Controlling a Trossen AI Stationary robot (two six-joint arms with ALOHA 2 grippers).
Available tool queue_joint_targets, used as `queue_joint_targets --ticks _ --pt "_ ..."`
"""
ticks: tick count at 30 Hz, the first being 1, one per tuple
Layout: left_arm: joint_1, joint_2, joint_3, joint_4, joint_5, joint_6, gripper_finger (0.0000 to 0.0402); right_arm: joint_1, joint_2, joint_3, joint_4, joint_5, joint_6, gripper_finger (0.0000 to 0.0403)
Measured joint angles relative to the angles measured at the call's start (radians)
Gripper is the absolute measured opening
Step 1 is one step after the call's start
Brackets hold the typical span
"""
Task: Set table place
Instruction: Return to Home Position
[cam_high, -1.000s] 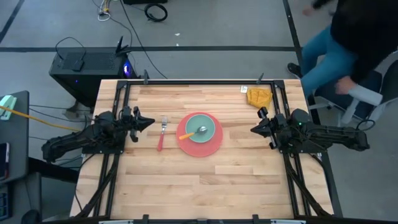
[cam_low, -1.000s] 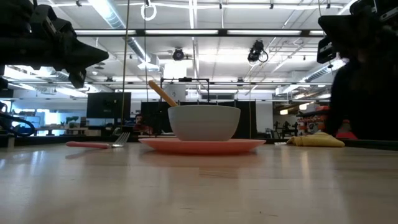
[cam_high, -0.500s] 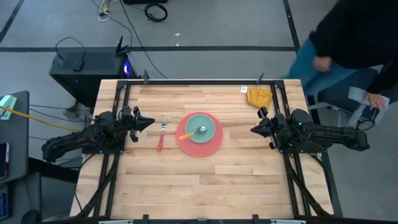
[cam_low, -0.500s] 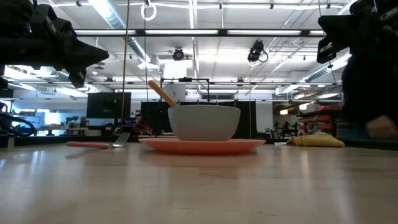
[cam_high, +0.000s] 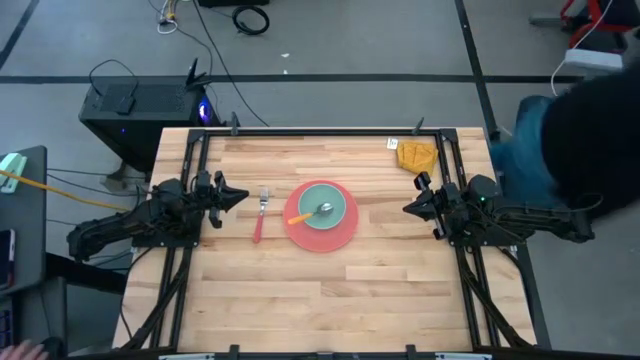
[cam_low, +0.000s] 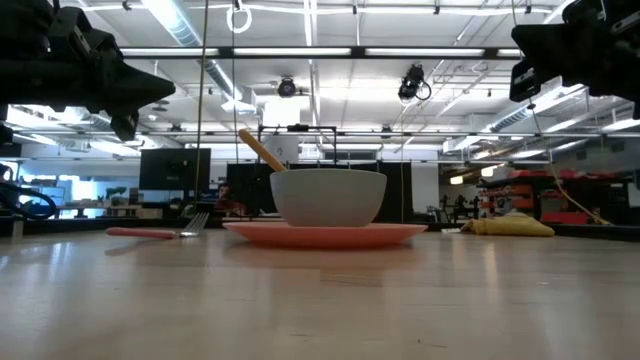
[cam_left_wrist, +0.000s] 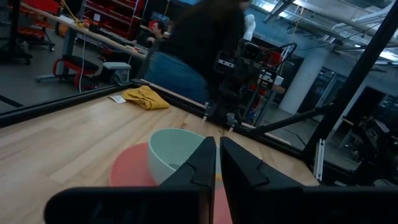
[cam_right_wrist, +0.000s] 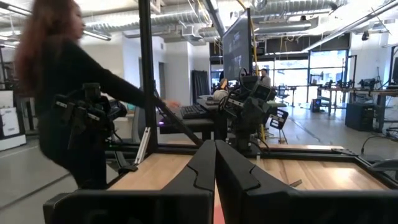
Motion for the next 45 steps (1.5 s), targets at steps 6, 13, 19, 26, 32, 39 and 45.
queue_joint_targets --ticks 6,13,19,26,32,39,45 --pt "0.0 0.0 0.0 0.0 0.0 0.0 0.0025 0.0 0.0 0.0 0.0 0.0 0.0 0.0016" --pt "0.0 0.0 0.0 0.0 0.0 0.0 0.0019 0.0 0.0 0.0 0.0 0.0 0.0 0.0016" --pt "0.0 0.0 0.0 0.0 0.0 0.0 0.0028 0.0 0.0 0.0 0.0 0.0 0.0 0.0016" --pt "0.0 0.0 0.0 0.0 0.0 0.001 0.003 0.0 0.0 0.0 0.0 0.0 0.0 0.0016" --pt "0.0 0.0 0.0 0.0 0.0 0.0 0.002 0.0 0.0 0.0 0.0 0.0 0.0 0.0016" --pt "0.0 0.0 0.0 0.0 0.0 0.001 0.0022 0.0 0.0 0.0 0.0 0.0 0.0 0.0016" --pt "0.0 0.0 0.0 0.0 0.0 0.0 0.0031 0.0 0.0 0.0 0.0 0.0 0.0 0.0016"
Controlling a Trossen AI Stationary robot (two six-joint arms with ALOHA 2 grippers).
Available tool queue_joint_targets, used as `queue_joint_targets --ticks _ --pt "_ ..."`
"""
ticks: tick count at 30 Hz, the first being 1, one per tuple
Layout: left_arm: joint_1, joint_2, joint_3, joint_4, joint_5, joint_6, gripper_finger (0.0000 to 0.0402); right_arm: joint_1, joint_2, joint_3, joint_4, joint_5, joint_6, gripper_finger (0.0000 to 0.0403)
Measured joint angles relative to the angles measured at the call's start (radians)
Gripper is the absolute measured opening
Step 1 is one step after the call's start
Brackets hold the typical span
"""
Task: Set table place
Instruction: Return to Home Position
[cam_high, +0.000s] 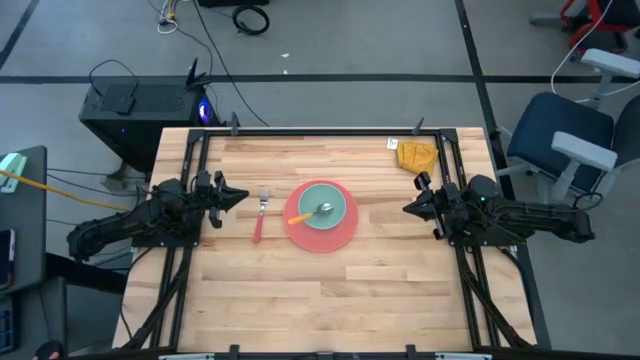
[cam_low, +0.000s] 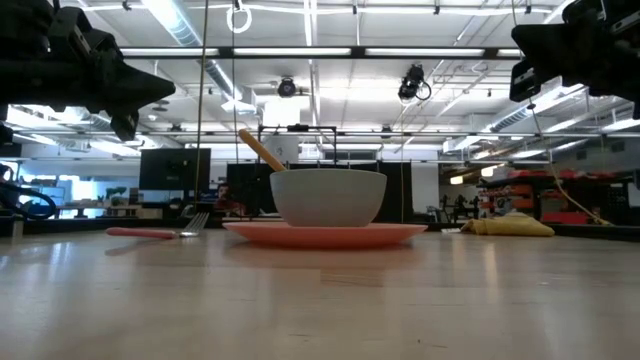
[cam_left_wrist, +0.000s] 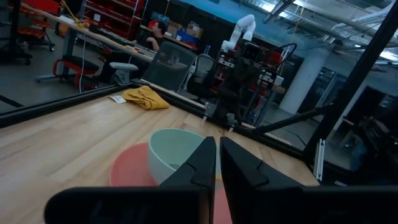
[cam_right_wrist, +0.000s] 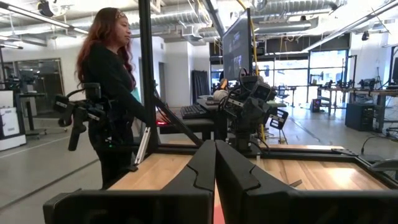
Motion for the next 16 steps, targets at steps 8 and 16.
queue_joint_targets --ticks 8,16 --pt "0.0 0.0 0.0 0.0 0.0 0.0 0.0024 0.0 0.0 0.0 0.0 0.0 0.0 0.0016" --pt "0.0 0.0 0.0 0.0 0.0 0.0 0.0027 0.0 0.0 0.0 0.0 0.0 0.0 0.0016"
